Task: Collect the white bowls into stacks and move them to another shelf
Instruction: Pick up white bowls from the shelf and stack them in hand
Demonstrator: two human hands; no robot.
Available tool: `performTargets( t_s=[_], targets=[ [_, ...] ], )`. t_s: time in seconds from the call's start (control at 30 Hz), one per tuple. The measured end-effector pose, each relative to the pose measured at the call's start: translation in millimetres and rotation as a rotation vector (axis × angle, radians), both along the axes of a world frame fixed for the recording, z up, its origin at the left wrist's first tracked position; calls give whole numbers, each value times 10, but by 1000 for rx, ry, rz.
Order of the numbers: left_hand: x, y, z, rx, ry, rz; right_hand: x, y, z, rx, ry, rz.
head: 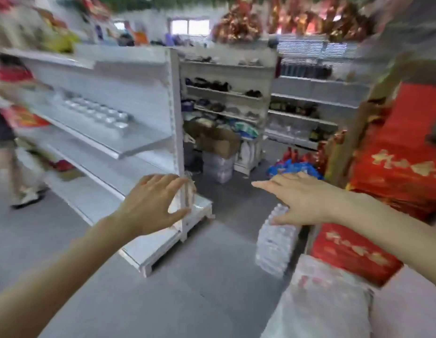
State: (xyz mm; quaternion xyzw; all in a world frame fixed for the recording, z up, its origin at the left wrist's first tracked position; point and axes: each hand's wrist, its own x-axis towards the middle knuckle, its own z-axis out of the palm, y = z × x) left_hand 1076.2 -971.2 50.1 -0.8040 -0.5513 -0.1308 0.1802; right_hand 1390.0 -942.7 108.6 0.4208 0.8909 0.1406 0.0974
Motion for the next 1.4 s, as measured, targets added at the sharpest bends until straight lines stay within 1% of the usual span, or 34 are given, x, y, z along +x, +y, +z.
performTargets(
  t_s=[0.07,0.2,0.33,0.43,0.57,0.83,0.97,1.13,1.23,1.33,1.4],
  targets=[
    [-596,44,166,22,22,102,-611,404,151,10,-10,95],
    [-1684,227,498,56,135,277,-1692,1087,455,53,-1,257],
    [-2630,457,746,44,213,438,-2537,1717,659,42,30,374],
    [-3168,692,841,105,297,506,-3094,2181,740,27,8,417],
    [-3699,1006,840,81,274,501,-3879,2735,750,-4,-36,462],
    [-4755,1619,806,42,229,543,-5585,3461,632,-42,-78,555],
    [-5522,2069,765,-2,301,557,-6492,3861,603,-37,-71,575],
    [-6627,2740,975,-32,326,560,-7619,4427,748,-23,-79,534],
    [-7265,3158,1109,-55,344,551,-8153,4763,868,-4,-75,508],
    [-7764,3577,1093,-13,280,543,-8597,5098,844,-1,-67,493],
    [-8016,3833,962,-48,239,532,-8851,5307,778,-36,-112,452]
  ],
)
